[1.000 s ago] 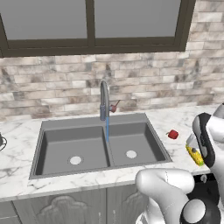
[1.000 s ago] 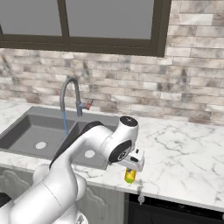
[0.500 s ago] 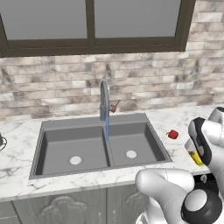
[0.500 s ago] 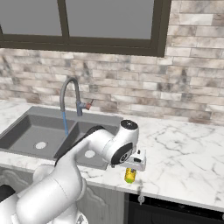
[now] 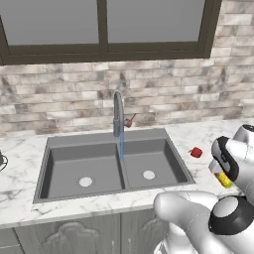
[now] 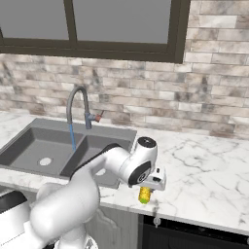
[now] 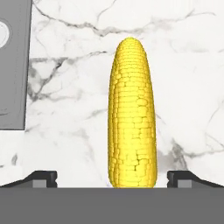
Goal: Turn on the sink faucet. Then move the corn from the counter to the sink. Turn off the sink. Move the vegetable from the sink to the pot next to the stove. Finally move the pot to the rear right burner.
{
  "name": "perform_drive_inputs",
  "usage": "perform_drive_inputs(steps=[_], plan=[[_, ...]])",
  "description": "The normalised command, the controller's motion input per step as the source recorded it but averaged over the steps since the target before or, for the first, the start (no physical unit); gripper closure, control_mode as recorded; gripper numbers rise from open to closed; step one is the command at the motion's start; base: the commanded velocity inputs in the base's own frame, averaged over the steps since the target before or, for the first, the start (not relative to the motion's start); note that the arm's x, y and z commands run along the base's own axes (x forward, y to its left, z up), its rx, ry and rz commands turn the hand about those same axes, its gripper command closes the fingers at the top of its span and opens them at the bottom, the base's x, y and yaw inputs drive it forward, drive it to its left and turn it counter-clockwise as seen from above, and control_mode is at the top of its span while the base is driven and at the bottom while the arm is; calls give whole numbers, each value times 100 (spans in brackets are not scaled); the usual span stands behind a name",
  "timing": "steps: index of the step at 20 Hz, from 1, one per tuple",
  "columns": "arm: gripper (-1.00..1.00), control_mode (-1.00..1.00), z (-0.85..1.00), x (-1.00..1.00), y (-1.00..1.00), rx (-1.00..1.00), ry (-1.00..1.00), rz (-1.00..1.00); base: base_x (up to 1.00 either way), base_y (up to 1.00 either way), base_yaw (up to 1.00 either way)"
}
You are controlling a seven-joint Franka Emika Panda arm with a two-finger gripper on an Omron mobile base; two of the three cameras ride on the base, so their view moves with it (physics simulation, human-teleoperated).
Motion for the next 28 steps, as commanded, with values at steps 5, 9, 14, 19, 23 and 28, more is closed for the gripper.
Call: perform_drive_inputs(steps=[5, 9, 14, 19, 23, 28], plan=[[-100, -100, -22, 24, -8, 0, 0, 0, 0, 0, 0], [-100, -100, -18, 11, 0, 0, 0, 0, 0, 0, 0], [-100, -100, -27, 8, 0, 0, 0, 0, 0, 0, 0], [-100, -100, -28, 8, 0, 0, 1, 0, 0, 0, 0], [100, -100, -28, 1, 0, 0, 5, 0, 0, 0, 0], [100, -100, 0, -2, 44, -1, 1, 0, 0, 0, 0]])
